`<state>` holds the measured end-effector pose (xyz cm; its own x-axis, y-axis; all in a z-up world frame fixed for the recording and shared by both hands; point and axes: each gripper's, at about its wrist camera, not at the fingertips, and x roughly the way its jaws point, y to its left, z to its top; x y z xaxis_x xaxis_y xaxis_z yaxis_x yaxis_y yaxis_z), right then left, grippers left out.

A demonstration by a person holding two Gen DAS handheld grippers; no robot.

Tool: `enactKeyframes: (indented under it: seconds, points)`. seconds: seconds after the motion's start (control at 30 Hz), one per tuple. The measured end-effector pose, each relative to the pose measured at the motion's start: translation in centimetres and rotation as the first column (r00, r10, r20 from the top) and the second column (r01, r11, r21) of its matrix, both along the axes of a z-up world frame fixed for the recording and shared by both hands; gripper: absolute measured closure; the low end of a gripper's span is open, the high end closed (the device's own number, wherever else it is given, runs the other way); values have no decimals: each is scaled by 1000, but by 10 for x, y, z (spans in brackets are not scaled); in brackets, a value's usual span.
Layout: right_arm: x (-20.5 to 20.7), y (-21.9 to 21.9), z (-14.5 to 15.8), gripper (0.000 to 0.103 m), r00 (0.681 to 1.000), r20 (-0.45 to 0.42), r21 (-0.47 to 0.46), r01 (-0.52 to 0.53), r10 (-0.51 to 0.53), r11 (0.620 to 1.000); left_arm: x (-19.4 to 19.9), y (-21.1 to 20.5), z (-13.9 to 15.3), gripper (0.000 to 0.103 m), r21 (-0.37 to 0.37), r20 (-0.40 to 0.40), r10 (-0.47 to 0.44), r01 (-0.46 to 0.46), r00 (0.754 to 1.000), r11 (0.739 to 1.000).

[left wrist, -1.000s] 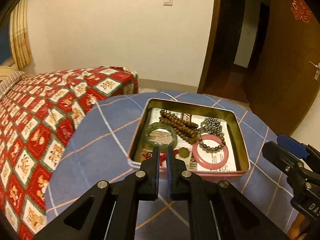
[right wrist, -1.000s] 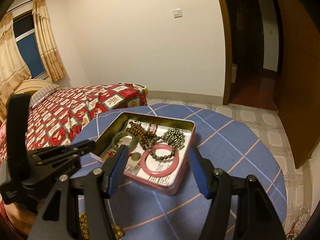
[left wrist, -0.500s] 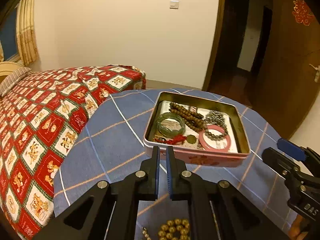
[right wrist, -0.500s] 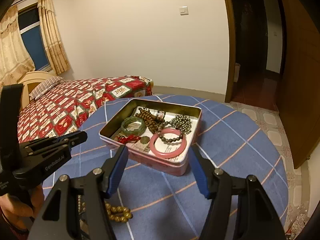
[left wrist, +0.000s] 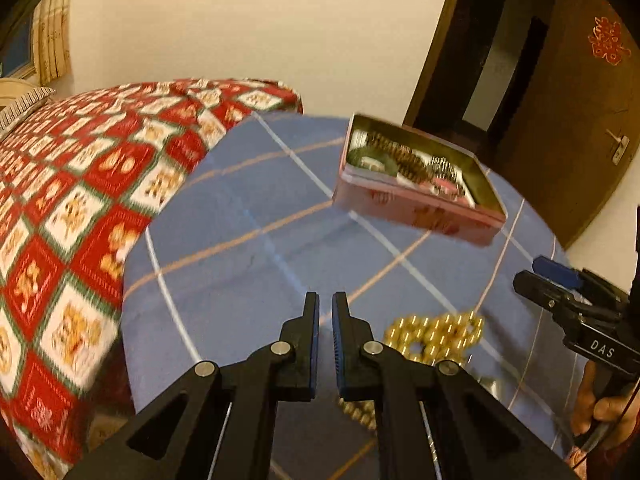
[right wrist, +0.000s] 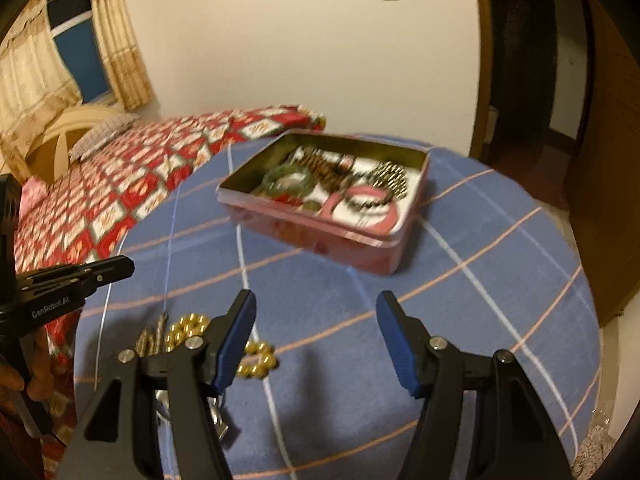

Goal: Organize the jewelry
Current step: 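Withdraw both grippers toward the gold necklace and silver watch, then grasp the silver watch with the right gripper while the left grasps the gold bead necklace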

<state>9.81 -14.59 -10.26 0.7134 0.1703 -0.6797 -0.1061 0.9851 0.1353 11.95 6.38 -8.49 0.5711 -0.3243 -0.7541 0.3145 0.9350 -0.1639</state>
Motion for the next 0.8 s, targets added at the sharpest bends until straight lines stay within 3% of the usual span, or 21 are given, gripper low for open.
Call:
enactKeyframes:
  seconds: [0.1,0.27,0.4,0.5,0.67,0.7,0.77,0.8]
  points:
    - [-2,9,-5,37,999,-21,-13,-39,39,999,-10,4,-5,97,14,-23,-21,22,1000,1000]
    - [-13,16,-11,37,991,-58,28,-120,122,992,-29,9,-6,97,-70,-46,-107,104,993,992]
    - [-28,30,-16,37,972,-92,62,-209,214,976,-33,5,-10,97,-49,-52,-108,106,993,993]
    - [-39,52,-22,37,950,-115,9,-292,291,956,-39,3,-12,97,-36,-57,-116,114,992,993]
    - [-39,74,-37,38,935,-142,-98,-339,324,936,-45,6,-6,97,-23,-36,-107,106,994,994]
    - [-37,75,-39,39,930,-148,-81,-350,336,933,-46,7,-6,97,-28,-32,-108,107,994,994]
    - [-37,73,-39,66,921,-156,-33,-365,356,930,-48,7,-1,97,-39,-23,-119,118,993,992]
    - [-37,72,-39,67,921,-158,-28,-365,357,930,-48,6,0,97,-39,-17,-126,125,992,991]
